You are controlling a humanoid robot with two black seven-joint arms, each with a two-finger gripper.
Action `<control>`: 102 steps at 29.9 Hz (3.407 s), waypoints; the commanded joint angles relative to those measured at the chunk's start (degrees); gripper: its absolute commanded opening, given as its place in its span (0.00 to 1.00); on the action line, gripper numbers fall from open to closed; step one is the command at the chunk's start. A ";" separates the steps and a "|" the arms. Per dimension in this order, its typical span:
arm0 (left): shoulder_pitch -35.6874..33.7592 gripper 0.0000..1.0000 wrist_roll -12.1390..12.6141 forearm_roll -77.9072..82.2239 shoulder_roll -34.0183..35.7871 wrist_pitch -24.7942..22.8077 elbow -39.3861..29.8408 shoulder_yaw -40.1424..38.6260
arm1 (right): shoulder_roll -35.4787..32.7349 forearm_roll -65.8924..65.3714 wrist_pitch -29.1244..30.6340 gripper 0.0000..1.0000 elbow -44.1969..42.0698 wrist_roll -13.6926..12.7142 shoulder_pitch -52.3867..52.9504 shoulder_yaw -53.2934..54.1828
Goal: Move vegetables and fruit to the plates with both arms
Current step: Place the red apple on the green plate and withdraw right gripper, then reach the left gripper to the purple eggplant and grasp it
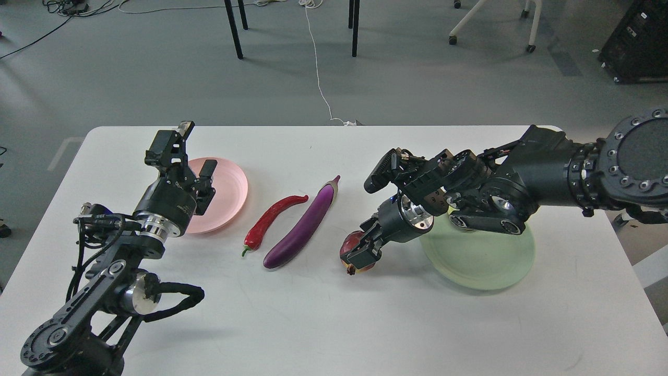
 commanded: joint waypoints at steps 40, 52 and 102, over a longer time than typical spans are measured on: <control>0.39 0.99 0.00 -0.01 -0.07 -0.09 -1.24 0.75 | -32.60 -12.47 0.09 0.95 10.23 0.00 -0.80 0.92; 0.12 0.99 -0.09 -0.01 1.42 -0.27 -1.42 0.75 | -38.22 0.85 0.09 0.98 11.03 0.00 -6.06 21.46; -42.86 0.99 10.28 56.60 10.30 -23.73 12.47 54.36 | -37.88 67.25 15.12 0.98 -1.02 0.00 -50.29 67.10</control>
